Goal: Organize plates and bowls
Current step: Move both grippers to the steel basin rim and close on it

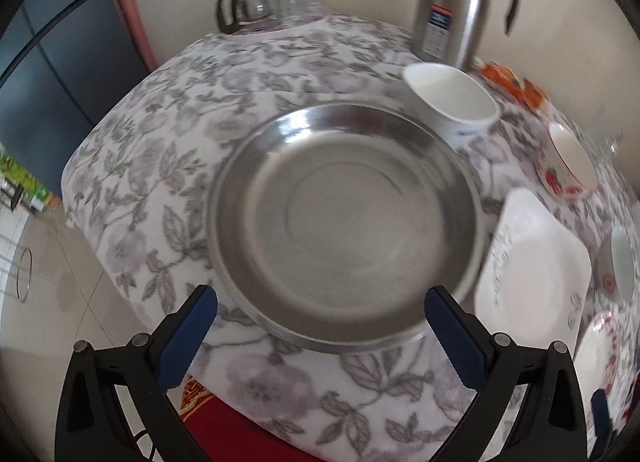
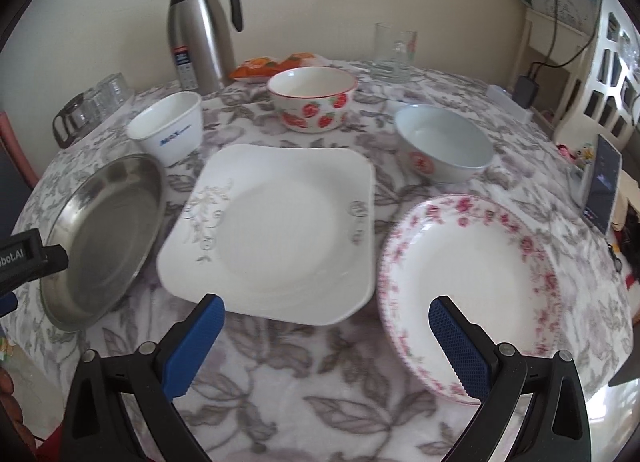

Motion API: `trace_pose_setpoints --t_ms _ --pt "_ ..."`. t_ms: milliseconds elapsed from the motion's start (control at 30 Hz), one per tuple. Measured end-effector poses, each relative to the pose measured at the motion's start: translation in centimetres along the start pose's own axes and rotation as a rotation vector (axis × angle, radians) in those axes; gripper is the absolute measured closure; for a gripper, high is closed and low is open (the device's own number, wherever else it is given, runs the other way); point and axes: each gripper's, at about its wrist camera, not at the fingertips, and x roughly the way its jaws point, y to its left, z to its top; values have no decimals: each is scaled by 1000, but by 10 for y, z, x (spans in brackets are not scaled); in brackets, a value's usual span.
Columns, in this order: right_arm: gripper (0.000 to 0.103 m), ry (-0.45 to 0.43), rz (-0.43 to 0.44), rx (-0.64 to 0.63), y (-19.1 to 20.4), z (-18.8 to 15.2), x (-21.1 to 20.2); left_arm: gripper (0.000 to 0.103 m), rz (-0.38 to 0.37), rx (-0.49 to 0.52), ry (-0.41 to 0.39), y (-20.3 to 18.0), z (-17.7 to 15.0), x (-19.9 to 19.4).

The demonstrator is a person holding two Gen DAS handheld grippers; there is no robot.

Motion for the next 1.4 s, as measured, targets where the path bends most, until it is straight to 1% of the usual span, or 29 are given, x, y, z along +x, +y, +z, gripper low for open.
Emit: trace_pose_setpoints --t_ms 133,200,333,433,533,600,733,833,933,1000,1100,1167,1267,1300,1400 --pt "0 -33 46 -20 20 3 -1 0 33 -53 5 25 12 5" --pt "0 -57 66 -28 28 6 -2 0 68 -64 6 32 15 8" --pt "0 -73 101 -30 42 11 0 0 91 -97 11 51 24 16" --pt "0 -77 107 -42 52 14 3 0 76 -148 28 65 28 23" --pt "0 -91 131 -51 59 18 5 0 61 -182 47 74 32 30" --pt "0 -91 150 -47 63 22 7 0 62 -192 42 76 32 31" --pt "1 -97 193 -45 72 29 13 0 41 -214 21 80 38 36" --pt "5 -103 217 -65 79 35 17 0 21 -221 13 80 43 41" --pt "8 -85 249 -76 85 41 26 0 12 -228 -4 81 49 45" --pt "9 -69 295 -73 87 44 32 0 1 -243 -15 84 53 47" --pt "10 -60 327 -84 92 50 39 0 -9 -258 -41 89 59 49" --pt "14 -51 352 -96 96 54 43 0 -8 -254 -56 89 62 51" --pt "20 -35 376 -118 102 59 51 0 -32 -228 -54 86 67 53" --pt "21 -32 380 -127 104 61 53 0 -28 -221 -50 85 69 53" --pt "30 -10 394 -153 110 64 62 0 -10 -214 -38 85 70 56"
